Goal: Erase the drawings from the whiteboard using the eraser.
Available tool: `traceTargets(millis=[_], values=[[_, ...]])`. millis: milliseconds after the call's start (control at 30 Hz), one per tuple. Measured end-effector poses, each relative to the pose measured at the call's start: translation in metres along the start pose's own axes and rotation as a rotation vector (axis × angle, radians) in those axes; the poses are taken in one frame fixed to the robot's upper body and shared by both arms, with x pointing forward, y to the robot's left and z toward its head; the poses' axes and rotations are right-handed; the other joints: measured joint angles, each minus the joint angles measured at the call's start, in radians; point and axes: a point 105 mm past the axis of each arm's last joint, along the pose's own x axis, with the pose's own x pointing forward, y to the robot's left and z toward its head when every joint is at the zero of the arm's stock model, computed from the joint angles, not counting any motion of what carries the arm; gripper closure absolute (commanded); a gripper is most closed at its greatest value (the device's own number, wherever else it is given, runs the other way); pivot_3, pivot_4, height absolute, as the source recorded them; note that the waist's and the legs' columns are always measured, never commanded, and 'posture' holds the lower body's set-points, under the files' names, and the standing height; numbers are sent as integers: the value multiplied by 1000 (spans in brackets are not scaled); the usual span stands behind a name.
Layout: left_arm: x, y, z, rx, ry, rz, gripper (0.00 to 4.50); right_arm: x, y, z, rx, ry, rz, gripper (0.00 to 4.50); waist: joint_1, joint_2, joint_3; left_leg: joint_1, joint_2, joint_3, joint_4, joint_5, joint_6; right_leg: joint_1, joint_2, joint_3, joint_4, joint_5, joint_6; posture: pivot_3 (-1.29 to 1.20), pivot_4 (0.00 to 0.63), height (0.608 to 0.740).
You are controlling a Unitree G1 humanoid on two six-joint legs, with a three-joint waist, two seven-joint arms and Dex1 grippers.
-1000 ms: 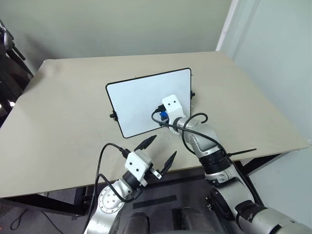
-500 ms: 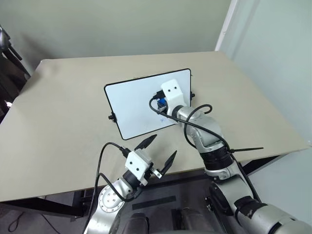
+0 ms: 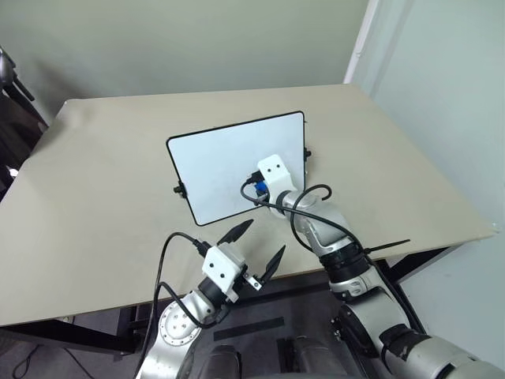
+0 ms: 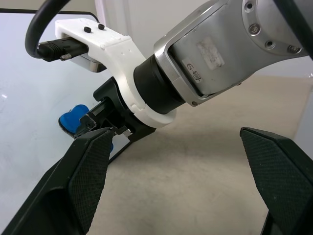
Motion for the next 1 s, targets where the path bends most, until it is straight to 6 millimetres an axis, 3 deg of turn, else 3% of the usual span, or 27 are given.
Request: traceTargets(millis=[233, 467, 633, 700, 1000], values=[[-2, 0, 0, 3, 6, -1, 0, -3, -10, 7, 64, -35, -15, 3342, 1, 0, 1, -1, 0, 0, 0, 0, 0, -1, 0, 0, 0, 1, -1, 0, 150, 730], [-2, 1, 0, 4, 8, -3, 0, -13, -13, 33, 82, -126, -17, 3342, 0, -1, 0, 0, 0, 0, 0, 0, 0, -1, 0, 0, 0, 6, -9, 0, 150, 730], [-2, 1, 0, 5, 8, -4, 0, -12, -7, 30, 62, -104, -1, 3342, -1, -2, 0, 1, 0, 0, 0, -1, -1, 0, 0, 0, 0, 6, -9, 0, 150, 730], [-2, 1, 0, 5, 8, -4, 0, -10, -3, 25, 54, -75, 9, 3342, -1, -2, 0, 2, 0, 0, 0, -2, -1, -1, 0, 0, 0, 1, 0, 0, 150, 730], [-2, 0, 0, 3, 8, -5, 0, -5, 6, 10, 37, -6, 42, 3342, -1, -1, 0, 2, 0, 0, 0, -3, -1, -3, 0, 0, 0, 2, -2, 0, 150, 730]])
